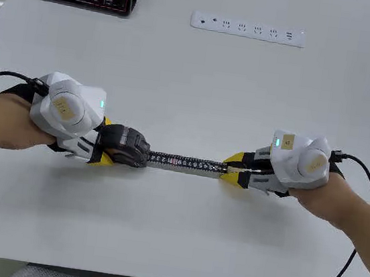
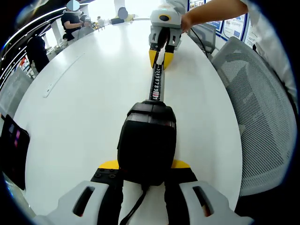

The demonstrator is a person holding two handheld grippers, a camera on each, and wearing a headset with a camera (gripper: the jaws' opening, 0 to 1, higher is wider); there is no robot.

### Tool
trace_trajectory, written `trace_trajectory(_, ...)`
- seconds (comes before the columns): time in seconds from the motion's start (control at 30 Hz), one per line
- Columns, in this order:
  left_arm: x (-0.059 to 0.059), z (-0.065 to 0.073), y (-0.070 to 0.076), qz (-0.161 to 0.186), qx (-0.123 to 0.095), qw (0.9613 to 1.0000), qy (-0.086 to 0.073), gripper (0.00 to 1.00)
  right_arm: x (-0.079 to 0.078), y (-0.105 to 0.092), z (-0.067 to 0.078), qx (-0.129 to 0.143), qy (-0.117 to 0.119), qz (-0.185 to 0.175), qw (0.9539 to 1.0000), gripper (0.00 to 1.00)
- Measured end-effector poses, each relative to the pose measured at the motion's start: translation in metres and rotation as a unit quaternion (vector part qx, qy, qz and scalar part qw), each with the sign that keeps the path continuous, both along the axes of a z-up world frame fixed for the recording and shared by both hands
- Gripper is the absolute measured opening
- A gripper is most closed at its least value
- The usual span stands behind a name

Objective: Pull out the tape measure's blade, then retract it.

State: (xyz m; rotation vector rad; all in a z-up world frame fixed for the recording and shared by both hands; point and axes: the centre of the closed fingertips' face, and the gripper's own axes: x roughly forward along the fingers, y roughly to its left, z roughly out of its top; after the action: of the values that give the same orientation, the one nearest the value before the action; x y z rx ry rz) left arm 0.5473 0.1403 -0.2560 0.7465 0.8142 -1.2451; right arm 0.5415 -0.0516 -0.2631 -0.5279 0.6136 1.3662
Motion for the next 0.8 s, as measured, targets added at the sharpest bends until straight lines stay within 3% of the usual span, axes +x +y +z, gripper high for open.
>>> trace_trajectory(0.8,0.000,0.000,0.001,0.000,0.000,1.0000,0.000,0.29,0.000,-0.030,0.006,-0.018,-0.003,-0.012,0.9998,0.09)
